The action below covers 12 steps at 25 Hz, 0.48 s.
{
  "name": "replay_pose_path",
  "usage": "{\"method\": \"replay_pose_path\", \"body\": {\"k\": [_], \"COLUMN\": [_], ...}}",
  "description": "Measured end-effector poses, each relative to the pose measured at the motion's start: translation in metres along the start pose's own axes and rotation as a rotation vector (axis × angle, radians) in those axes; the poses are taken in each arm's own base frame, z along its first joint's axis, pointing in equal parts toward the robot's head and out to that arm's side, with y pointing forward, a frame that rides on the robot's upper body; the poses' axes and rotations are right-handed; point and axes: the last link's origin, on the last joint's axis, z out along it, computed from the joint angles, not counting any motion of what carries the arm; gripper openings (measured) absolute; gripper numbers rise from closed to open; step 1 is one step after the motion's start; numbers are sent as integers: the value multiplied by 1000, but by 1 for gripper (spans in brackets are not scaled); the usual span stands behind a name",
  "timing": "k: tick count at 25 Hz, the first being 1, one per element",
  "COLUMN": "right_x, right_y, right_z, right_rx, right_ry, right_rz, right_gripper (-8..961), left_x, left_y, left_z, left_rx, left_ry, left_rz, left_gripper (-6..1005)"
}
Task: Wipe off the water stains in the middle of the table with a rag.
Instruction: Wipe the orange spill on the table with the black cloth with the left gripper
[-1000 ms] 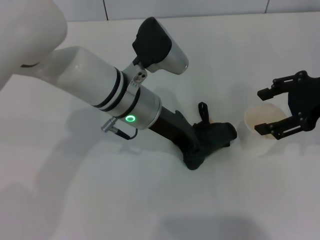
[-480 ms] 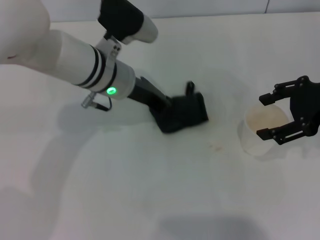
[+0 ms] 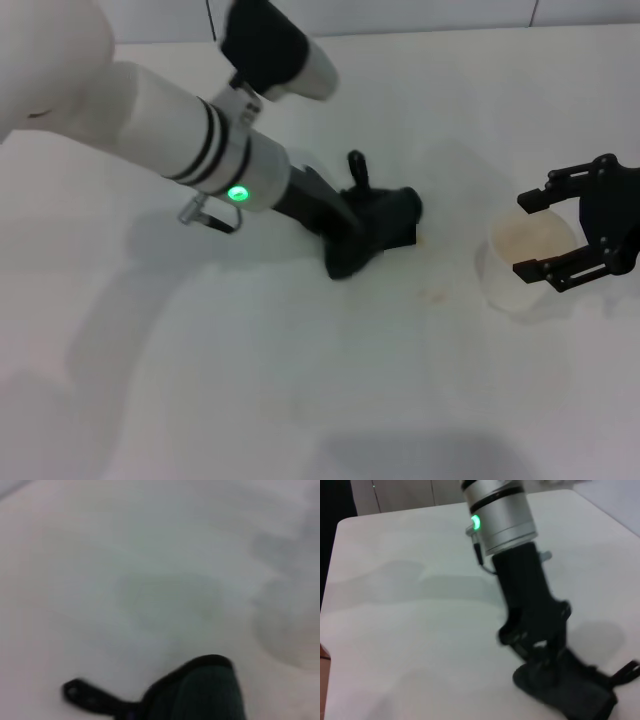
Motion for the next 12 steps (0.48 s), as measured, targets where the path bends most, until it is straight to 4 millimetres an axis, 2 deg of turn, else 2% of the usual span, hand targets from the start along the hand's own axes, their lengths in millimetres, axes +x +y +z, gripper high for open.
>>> {"method": "replay_pose_path", "body": {"k": [12], "right_x": [1], "right_y": [0], "right_z": [1], "right_rx": [0], "right_ry": [-2], "right_rz": [3], "right_gripper": [813], "left_x": [1], "left_y": [39], "left_z": [6], "left_rx": [-179], "left_ry": [-43], "left_rz": [97], "left_gripper": [68]}}
